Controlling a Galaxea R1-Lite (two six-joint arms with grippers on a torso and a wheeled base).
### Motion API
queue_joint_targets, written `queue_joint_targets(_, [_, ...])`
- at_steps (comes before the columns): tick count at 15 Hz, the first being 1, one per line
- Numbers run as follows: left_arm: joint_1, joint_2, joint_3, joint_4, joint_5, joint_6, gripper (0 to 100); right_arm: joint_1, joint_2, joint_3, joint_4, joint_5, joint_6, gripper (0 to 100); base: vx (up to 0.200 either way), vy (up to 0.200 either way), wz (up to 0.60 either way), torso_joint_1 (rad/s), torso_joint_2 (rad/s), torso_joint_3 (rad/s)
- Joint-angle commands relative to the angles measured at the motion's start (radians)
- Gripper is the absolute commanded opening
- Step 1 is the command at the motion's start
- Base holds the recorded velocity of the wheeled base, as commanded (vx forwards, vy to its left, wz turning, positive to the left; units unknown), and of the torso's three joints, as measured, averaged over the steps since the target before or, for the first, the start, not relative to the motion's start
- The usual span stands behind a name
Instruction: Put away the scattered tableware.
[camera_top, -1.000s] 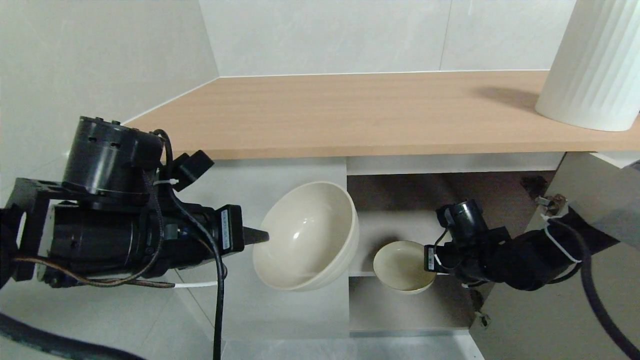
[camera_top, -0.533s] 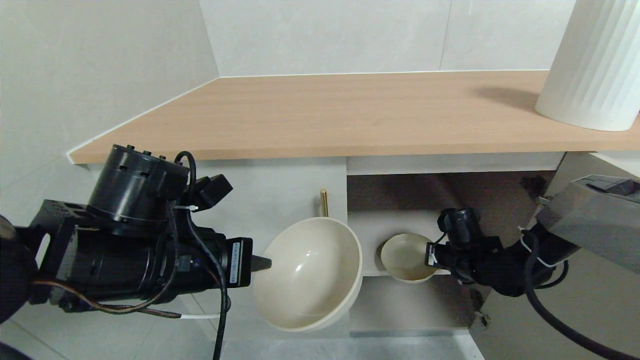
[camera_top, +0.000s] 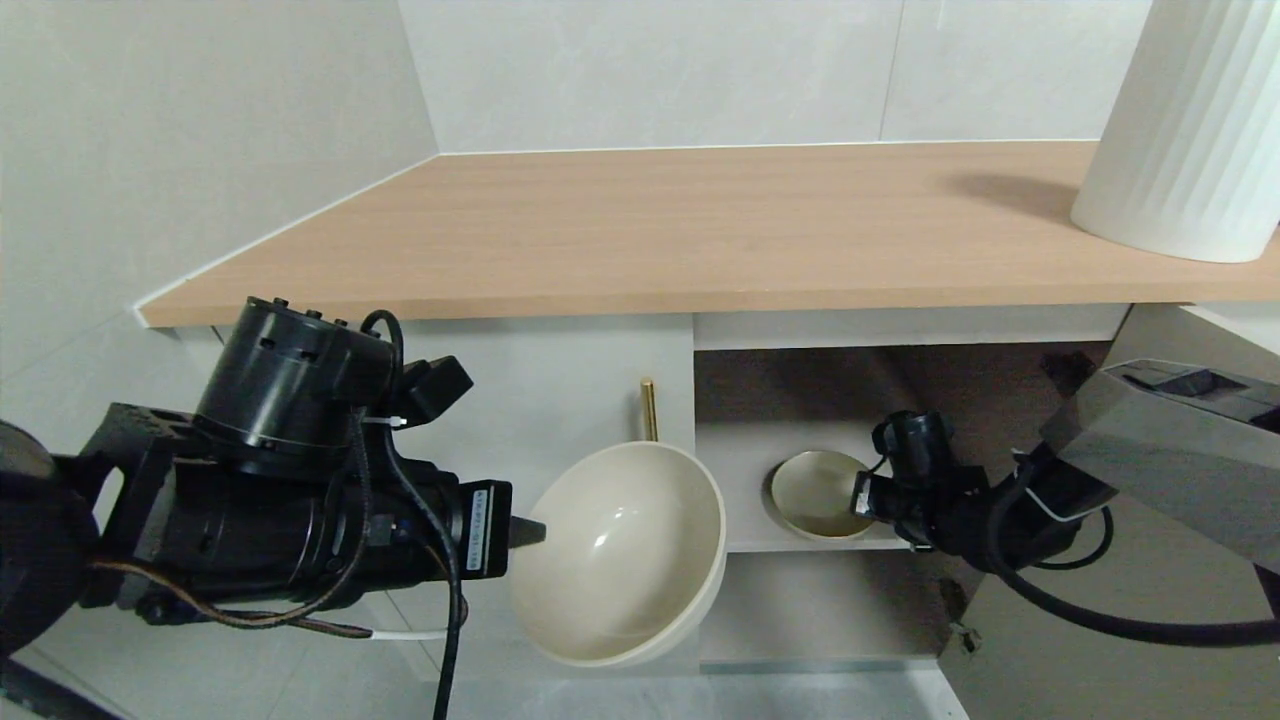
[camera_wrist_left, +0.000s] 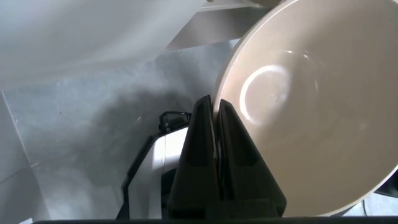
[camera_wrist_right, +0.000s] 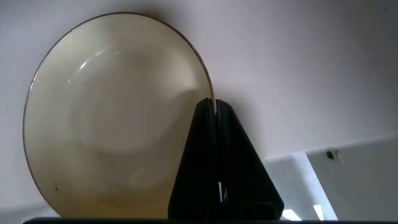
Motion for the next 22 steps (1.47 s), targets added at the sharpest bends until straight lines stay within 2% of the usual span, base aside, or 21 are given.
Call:
queue_joint_targets(1, [0.000, 0.014, 0.000, 0.000, 0.002, 0.000, 0, -0.015, 0.033, -0.032, 0.001, 0.000, 0.001, 0, 0.000, 0.000, 0.00, 0.000, 0.00, 0.000])
queue_joint_targets(9, [0.000, 0.052, 0.000, 0.000, 0.002, 0.000, 0, -0.026, 0.060, -0.080, 0.005, 0.000, 0.002, 0, 0.000, 0.000, 0.00, 0.000, 0.00, 0.000])
queue_joint_targets(10, [0.000, 0.057, 0.000, 0.000, 0.002, 0.000, 0, -0.026, 0.059, -0.080, 0.005, 0.000, 0.002, 100, 0.000, 0.000, 0.00, 0.000, 0.00, 0.000])
queue_joint_targets(12, [0.000, 0.092, 0.001, 0.000, 0.008, -0.002, 0, -0.026, 0.046, -0.072, 0.007, 0.000, 0.002, 100, 0.000, 0.000, 0.00, 0.000, 0.00, 0.000])
queue_joint_targets(15, [-0.017, 0.160, 0.008, 0.000, 0.080, -0.002, 0, -0.004, -0.093, 0.023, 0.050, 0.020, -0.005, 100, 0.000, 0.000, 0.00, 0.000, 0.00, 0.000])
queue_joint_targets(17, [-0.046, 0.202, 0.009, 0.000, 0.109, -0.007, 0, 0.045, -0.222, 0.074, 0.139, 0.078, -0.007, 100, 0.000, 0.000, 0.00, 0.000, 0.00, 0.000])
queue_joint_targets(18, [-0.069, 0.248, 0.011, 0.000, 0.129, -0.010, 0, 0.100, -0.328, 0.111, 0.241, 0.139, -0.010, 100, 0.000, 0.000, 0.00, 0.000, 0.00, 0.000])
queue_joint_targets(20, [-0.073, 0.319, 0.006, -0.005, 0.144, -0.017, 0, 0.188, -0.474, 0.157, 0.369, 0.196, -0.050, 100, 0.000, 0.000, 0.00, 0.000, 0.00, 0.000])
queue_joint_targets(22, [-0.087, 0.357, 0.005, -0.005, 0.161, -0.017, 0, 0.266, -0.558, 0.183, 0.432, 0.244, -0.065, 100, 0.000, 0.000, 0.00, 0.000, 0.00, 0.000])
